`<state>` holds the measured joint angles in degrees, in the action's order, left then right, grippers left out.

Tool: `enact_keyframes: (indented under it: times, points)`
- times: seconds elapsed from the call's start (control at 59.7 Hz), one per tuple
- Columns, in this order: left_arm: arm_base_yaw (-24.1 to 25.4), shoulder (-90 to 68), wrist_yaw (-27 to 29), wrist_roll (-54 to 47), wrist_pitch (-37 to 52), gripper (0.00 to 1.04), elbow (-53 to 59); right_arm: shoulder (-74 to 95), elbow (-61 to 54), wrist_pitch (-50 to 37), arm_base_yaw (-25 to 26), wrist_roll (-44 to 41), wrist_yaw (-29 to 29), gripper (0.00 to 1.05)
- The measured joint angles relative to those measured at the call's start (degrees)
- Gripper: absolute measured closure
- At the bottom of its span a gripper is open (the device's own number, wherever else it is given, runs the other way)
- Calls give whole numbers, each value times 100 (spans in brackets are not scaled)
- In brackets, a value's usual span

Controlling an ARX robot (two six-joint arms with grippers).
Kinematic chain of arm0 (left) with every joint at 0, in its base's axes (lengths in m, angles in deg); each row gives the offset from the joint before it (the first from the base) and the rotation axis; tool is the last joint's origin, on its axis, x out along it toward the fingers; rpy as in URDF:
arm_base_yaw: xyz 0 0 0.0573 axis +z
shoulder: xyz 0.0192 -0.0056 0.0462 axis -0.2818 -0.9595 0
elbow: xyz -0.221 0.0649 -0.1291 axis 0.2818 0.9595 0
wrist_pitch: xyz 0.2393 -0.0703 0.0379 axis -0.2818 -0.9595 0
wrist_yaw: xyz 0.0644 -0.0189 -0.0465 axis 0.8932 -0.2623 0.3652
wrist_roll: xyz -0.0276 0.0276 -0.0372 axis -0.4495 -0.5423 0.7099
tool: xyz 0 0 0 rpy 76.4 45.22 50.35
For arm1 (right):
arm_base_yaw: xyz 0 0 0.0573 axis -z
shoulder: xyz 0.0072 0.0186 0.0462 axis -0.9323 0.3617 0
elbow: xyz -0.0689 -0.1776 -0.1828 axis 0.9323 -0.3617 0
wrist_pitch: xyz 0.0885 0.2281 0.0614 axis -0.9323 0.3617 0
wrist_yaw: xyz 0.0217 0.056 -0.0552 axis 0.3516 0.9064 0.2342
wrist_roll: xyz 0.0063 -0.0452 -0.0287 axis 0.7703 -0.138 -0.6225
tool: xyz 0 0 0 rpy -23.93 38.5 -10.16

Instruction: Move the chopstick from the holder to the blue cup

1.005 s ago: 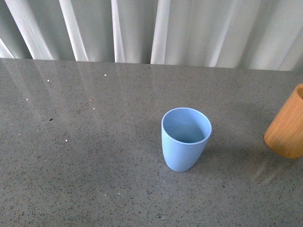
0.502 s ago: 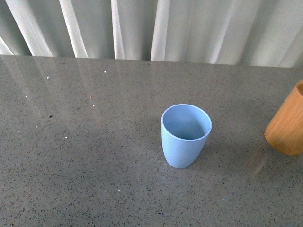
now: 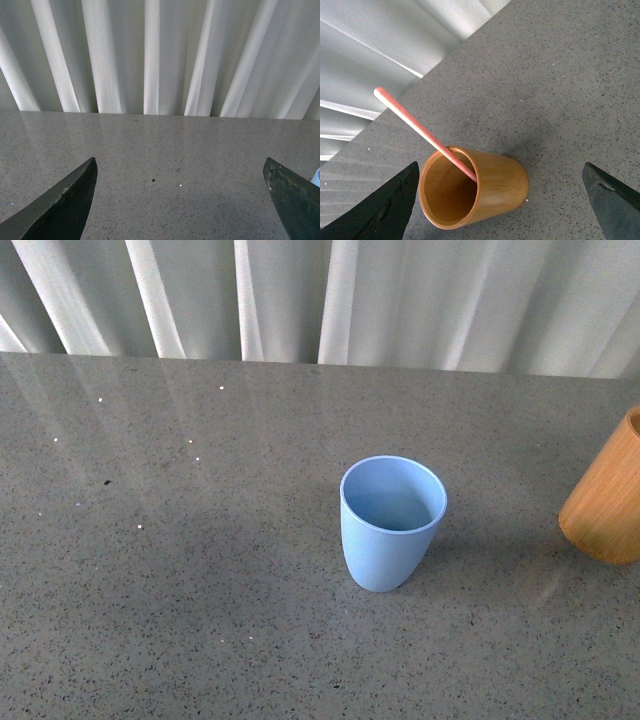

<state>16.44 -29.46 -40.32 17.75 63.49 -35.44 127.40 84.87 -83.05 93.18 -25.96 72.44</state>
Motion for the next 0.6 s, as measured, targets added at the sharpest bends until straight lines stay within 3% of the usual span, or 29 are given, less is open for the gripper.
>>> enact_keyframes:
  times: [0.167, 0.301, 0.603]
  points:
    - [0, 0, -7, 0, 0, 7, 0, -391, -551, -1635, -529, -1572, -262, 10]
    - [0, 0, 2, 0, 0, 7, 0, -511, -715, -1899, -748, -2813, -216, 10]
    - [0, 0, 2, 0, 0, 7, 0, 57, -737, -2170, -590, -3401, -216, 10]
